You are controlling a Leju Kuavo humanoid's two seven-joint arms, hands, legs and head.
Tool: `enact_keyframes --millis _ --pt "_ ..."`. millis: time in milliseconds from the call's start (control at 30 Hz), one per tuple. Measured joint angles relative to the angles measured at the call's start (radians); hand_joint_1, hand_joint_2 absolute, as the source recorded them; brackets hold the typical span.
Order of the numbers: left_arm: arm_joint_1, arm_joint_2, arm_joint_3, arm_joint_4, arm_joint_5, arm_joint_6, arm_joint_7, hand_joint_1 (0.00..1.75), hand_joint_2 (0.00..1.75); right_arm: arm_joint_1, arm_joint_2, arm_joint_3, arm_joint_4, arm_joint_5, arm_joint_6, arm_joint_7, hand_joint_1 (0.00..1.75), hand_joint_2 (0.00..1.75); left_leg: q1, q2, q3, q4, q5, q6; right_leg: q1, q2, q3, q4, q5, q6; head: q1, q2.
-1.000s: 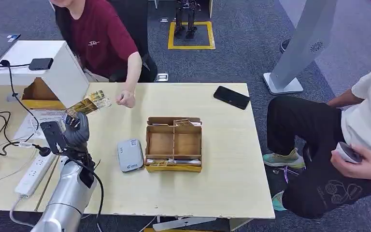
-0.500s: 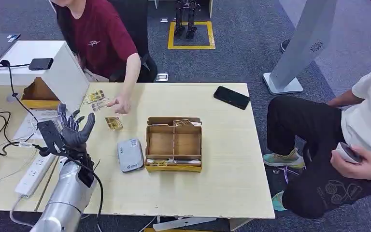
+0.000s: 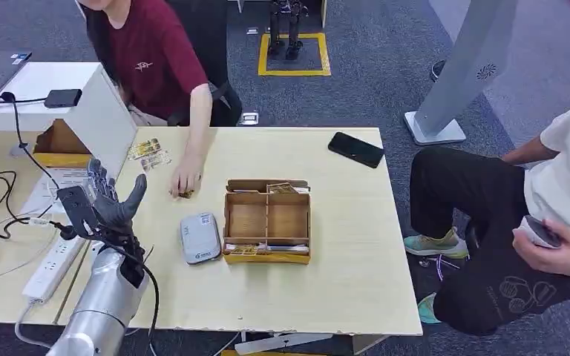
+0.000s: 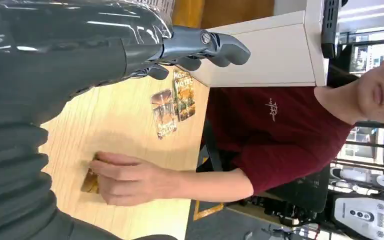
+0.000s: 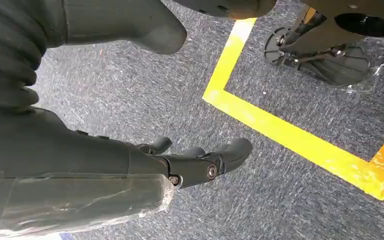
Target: Pass the card to the sensor for recognition and then transmit it.
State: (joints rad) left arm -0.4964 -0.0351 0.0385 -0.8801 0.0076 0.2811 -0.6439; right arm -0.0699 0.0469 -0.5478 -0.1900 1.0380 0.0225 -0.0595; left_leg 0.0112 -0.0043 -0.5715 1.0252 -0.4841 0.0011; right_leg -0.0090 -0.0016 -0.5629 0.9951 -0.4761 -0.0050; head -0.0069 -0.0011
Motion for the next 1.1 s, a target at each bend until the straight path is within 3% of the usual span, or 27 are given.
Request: enact_keyframes --millis 833,967,1100 --pt "-0.007 0.0 0.002 0.019 0.01 -0.013 0.019 0.0 1.75 -0.001 0.003 -0.011 0.0 0.009 -0.002 0.0 0.0 1.75 0.0 0.0 0.0 0.0 0.0 0.0 0.0 0.0 0.0 0.0 0.0 0.0 0.0 0.0" --pt "0.019 0.0 -0.001 -0.021 -0.051 -0.015 0.002 0.0 1.75 0.002 0.003 -0.022 0.0 0.009 -0.002 -0.01 0.0 1.75 0.0 0.0 0.0 0.0 0.0 0.0 0.0 0.0 0.0 0.0 0.0 0.0 0.0 0.0" --pt "0.084 0.0 -0.031 -0.123 -0.134 -0.025 -0.015 0.0 1.75 0.007 0.003 -0.027 0.0 0.008 -0.002 -0.015 0.0 1.75 0.0 0.0 0.0 0.0 0.0 0.0 0.0 0.0 0.0 0.0 0.0 0.0 0.0 0.0"
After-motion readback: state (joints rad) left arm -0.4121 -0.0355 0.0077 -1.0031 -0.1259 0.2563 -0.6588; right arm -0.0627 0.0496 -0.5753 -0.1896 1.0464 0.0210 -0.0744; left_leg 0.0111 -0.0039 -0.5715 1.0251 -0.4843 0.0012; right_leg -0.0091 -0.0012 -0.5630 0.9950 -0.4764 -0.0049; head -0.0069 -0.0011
